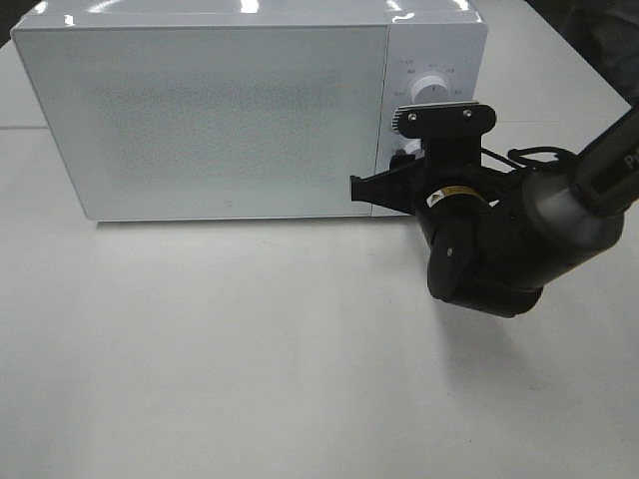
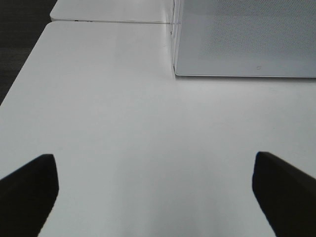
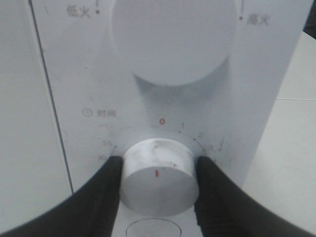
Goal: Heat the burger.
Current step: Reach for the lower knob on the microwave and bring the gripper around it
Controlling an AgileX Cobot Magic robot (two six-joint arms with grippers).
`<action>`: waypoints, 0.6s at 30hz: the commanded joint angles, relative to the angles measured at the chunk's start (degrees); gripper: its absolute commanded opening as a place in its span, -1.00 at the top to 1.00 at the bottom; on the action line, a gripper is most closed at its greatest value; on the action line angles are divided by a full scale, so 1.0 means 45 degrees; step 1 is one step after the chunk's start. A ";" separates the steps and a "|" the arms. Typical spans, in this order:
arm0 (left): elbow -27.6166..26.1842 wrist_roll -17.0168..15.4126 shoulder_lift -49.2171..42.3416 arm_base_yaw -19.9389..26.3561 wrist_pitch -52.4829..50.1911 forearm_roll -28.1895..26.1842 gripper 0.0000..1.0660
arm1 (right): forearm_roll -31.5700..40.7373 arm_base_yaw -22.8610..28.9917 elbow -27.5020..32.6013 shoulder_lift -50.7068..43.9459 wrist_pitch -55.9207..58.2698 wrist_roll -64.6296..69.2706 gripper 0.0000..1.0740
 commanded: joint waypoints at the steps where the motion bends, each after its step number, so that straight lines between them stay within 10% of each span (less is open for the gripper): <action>1: 0.0051 0.0038 -0.0204 0.0038 -0.0127 -0.0115 -0.88 | -0.0777 -0.0166 -0.0357 -0.0115 -0.1566 0.0204 0.96; 18: 0.0051 0.0038 -0.0204 0.0038 -0.0127 -0.0115 -0.88 | -0.2712 -0.0166 -0.0357 -0.0127 -0.2190 0.9142 0.95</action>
